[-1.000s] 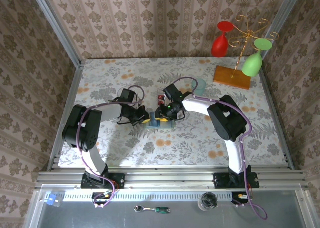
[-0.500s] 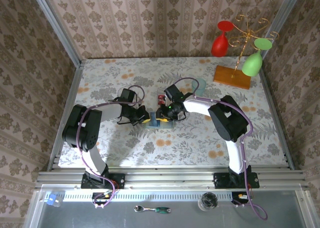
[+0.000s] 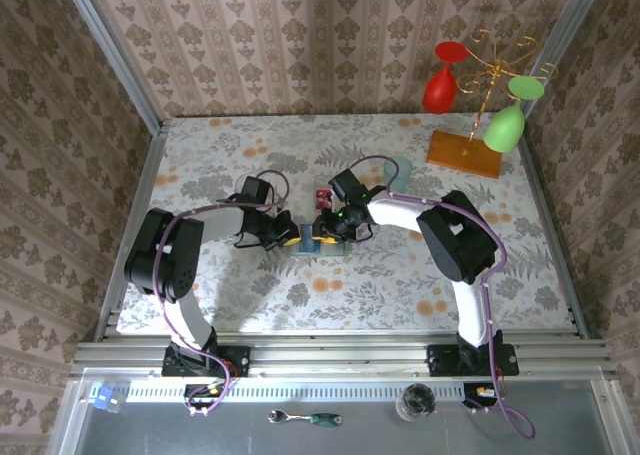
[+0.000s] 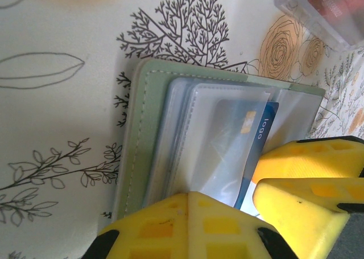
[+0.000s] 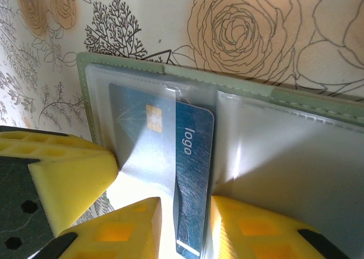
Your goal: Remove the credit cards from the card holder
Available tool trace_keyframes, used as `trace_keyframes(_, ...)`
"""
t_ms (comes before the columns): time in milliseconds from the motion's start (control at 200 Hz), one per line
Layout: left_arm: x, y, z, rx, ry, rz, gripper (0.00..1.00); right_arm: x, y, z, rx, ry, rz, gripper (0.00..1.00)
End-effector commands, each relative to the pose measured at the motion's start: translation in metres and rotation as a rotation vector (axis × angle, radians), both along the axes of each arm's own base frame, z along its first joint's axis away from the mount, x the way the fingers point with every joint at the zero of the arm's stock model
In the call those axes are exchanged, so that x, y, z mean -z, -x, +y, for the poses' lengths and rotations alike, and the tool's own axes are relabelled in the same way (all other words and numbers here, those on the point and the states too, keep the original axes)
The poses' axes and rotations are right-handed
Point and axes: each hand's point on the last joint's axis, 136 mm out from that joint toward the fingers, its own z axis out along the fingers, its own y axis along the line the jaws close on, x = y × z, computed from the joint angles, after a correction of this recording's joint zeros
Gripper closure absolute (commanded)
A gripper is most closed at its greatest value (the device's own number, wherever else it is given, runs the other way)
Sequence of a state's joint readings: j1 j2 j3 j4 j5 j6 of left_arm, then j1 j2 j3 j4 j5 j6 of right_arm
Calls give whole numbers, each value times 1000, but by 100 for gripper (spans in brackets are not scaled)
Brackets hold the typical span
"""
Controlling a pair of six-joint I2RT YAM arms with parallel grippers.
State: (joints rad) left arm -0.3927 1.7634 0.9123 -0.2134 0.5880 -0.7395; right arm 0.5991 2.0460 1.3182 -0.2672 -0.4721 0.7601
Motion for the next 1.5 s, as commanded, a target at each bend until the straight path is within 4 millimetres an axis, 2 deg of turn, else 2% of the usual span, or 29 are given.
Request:
trace_keyframes(0, 18, 15, 11, 3, -71, 76, 100, -2, -1, 0, 13, -21, 3, 72)
trace_keyframes(185, 18, 15, 11, 4, -71, 73, 100, -14, -5, 4, 25, -75, -17, 74)
trace_keyframes(435, 18, 16, 10, 7, -74, 76, 100, -19, -7, 4, 50, -127, -26, 82)
trace_keyframes(660, 19, 16, 9, 10, -76, 75, 100, -27, -7, 6, 48, -164, -46, 85)
trace_keyframes(885, 18, 16, 8, 14, -75, 73, 100, -24, -7, 7, 47, -169, -34, 86)
trace_keyframes(1220, 18, 18, 9, 12, -78, 74, 100, -16, -3, -17, 76, -104, -34, 90)
trace_keyframes(1495, 13, 18, 7, 13, -68, 59, 100, -23, 3, -43, 86, -53, -58, 93)
